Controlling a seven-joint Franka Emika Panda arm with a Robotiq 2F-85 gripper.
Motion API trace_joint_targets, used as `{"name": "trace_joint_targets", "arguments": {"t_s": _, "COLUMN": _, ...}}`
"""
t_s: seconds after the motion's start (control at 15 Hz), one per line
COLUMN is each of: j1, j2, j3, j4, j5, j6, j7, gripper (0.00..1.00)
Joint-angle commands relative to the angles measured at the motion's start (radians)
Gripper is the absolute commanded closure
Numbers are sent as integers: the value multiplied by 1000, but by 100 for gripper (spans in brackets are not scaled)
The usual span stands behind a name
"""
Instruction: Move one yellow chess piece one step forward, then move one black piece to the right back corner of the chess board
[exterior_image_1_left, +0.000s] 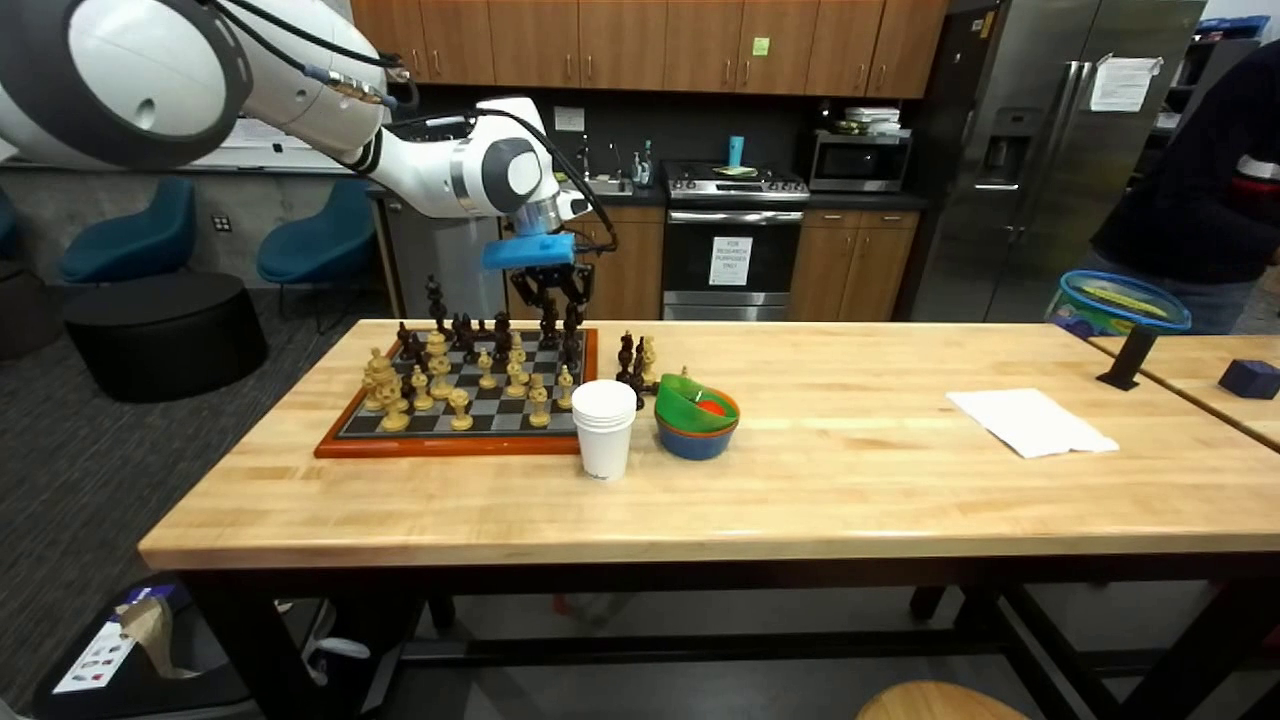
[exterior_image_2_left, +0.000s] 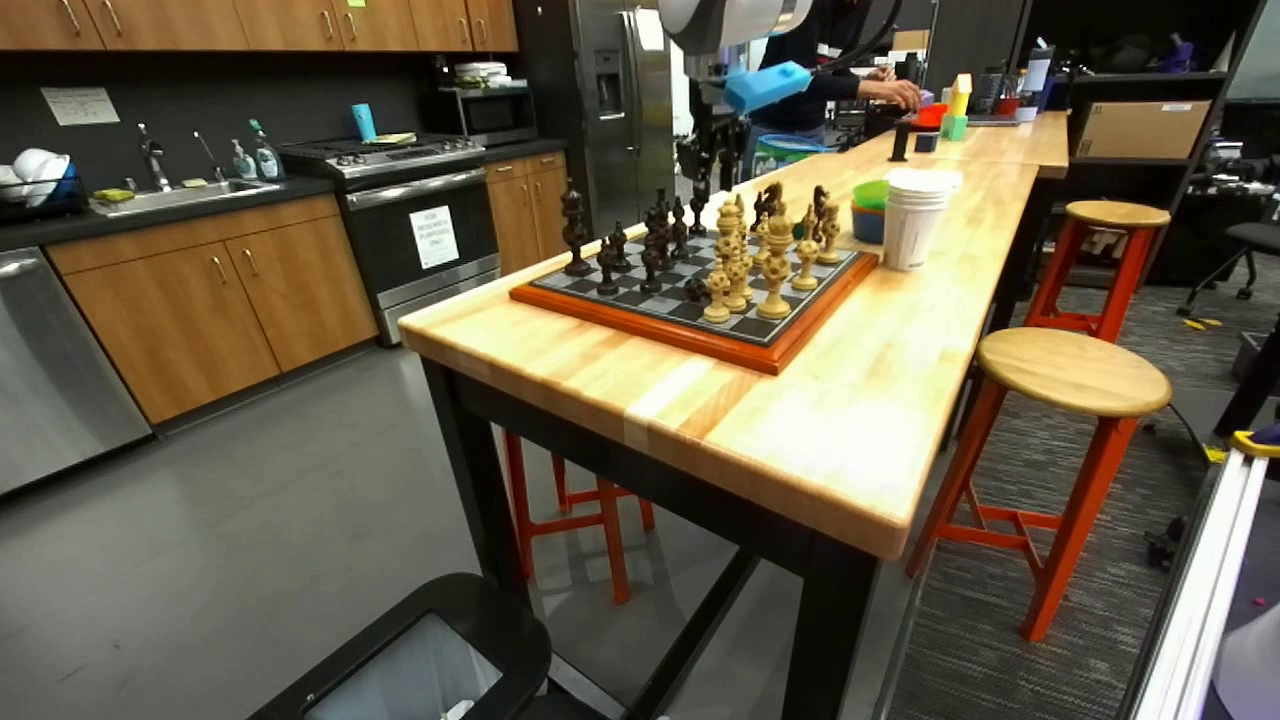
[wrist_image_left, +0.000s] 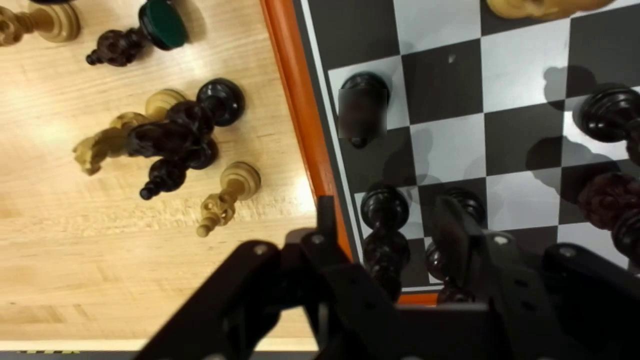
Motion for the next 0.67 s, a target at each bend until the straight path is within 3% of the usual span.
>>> {"name": "trace_joint_targets", "arguments": {"t_s": 0.0, "j1": -7, "j2": -165, "j3": 30, "j4": -149, "j5": 34, "j6": -72, "j7": -53, "gripper": 19}}
{"name": "trace_joint_targets", "arguments": {"t_s": 0.27, "j1": -5, "j2": -350, "j3": 64, "j4": -271, "j5": 93, "j6": -256, "j7": -188, "gripper": 0}}
{"name": "trace_joint_targets", "arguments": {"t_s": 0.6, "j1": 28, "j2": -613, "j3": 62, "j4": -422, "j5": 155, "j6": -454, "j7": -289, "gripper": 0}}
